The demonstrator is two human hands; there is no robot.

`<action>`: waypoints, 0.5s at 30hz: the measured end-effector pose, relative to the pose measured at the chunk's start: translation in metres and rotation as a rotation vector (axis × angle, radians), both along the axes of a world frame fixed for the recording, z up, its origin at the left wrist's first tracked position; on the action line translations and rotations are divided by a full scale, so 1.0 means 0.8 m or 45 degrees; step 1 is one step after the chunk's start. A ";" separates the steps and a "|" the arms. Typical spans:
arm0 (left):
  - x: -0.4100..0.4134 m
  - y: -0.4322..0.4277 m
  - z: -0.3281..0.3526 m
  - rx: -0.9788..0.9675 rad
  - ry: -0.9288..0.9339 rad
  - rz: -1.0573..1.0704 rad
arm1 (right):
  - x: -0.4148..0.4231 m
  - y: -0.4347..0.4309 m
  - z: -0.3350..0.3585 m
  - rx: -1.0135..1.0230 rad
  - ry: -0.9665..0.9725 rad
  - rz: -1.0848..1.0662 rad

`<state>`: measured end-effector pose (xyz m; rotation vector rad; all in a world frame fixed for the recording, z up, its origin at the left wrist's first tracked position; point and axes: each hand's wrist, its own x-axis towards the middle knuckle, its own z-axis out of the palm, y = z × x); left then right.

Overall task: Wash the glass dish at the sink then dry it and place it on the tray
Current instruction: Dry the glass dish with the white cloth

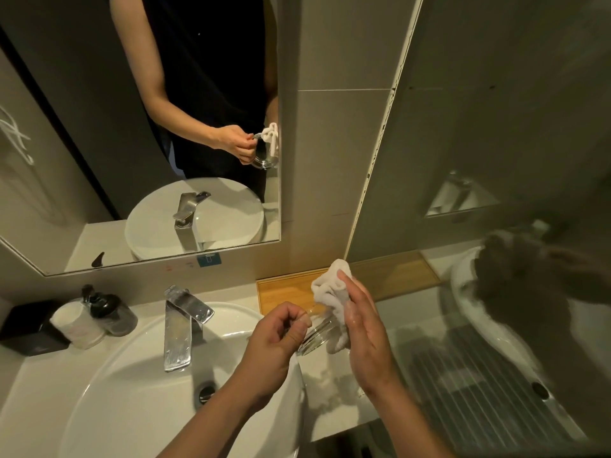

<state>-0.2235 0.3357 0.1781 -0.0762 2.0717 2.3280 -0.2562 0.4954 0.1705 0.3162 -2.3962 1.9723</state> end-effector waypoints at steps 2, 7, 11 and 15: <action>0.001 0.001 0.001 -0.013 0.024 -0.032 | 0.000 -0.004 0.006 0.061 0.021 0.061; 0.005 0.003 0.004 -0.058 0.099 -0.020 | -0.008 -0.008 0.020 0.058 -0.112 0.079; 0.008 0.006 0.006 -0.062 0.184 0.004 | -0.004 -0.014 0.017 -0.462 -0.601 -0.038; 0.006 -0.008 0.008 -0.220 0.152 -0.159 | -0.005 -0.015 0.012 -0.602 -0.757 -0.128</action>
